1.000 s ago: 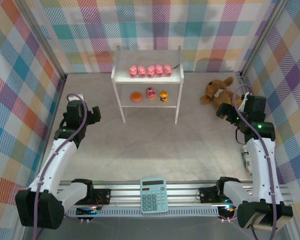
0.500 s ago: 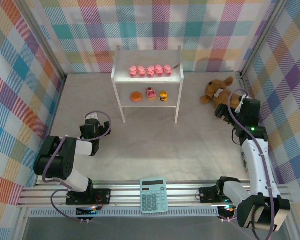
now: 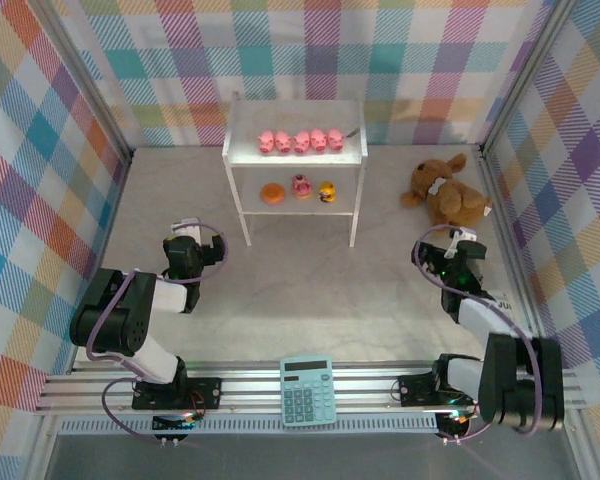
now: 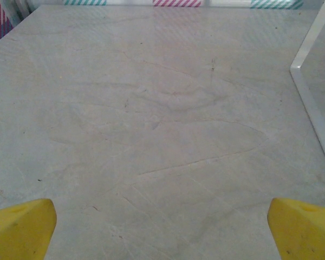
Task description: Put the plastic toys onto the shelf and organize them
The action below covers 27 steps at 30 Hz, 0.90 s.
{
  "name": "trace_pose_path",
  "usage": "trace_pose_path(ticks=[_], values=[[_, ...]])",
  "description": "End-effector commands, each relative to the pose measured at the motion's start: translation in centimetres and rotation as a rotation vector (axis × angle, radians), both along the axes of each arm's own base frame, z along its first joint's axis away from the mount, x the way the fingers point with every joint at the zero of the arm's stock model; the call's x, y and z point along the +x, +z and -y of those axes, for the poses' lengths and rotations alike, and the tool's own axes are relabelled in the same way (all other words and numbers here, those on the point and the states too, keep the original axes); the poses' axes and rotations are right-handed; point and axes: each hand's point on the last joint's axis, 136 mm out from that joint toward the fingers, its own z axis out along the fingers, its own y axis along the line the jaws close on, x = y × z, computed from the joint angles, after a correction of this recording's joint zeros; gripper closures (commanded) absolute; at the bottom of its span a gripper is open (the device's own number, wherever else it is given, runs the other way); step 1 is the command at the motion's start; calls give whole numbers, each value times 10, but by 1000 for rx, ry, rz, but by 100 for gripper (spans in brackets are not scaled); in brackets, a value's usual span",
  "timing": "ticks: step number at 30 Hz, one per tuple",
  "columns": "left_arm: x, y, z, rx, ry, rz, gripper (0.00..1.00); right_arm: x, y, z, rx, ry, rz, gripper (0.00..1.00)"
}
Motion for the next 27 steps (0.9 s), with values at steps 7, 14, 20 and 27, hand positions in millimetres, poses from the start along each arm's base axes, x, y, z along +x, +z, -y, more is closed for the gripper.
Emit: trace_pose_path(ticks=[7, 14, 20, 27], values=[[1, 7, 6, 7, -22, 37, 0, 56, 15, -34, -138, 179, 195, 1], [2, 6, 4, 6, -5, 29, 0, 62, 6, -40, -169, 188, 160, 1], [2, 7, 5, 6, -12, 33, 0, 62, 6, -40, -170, 189, 164, 1], [2, 7, 5, 6, -12, 34, 0, 62, 7, -40, -169, 188, 167, 1]])
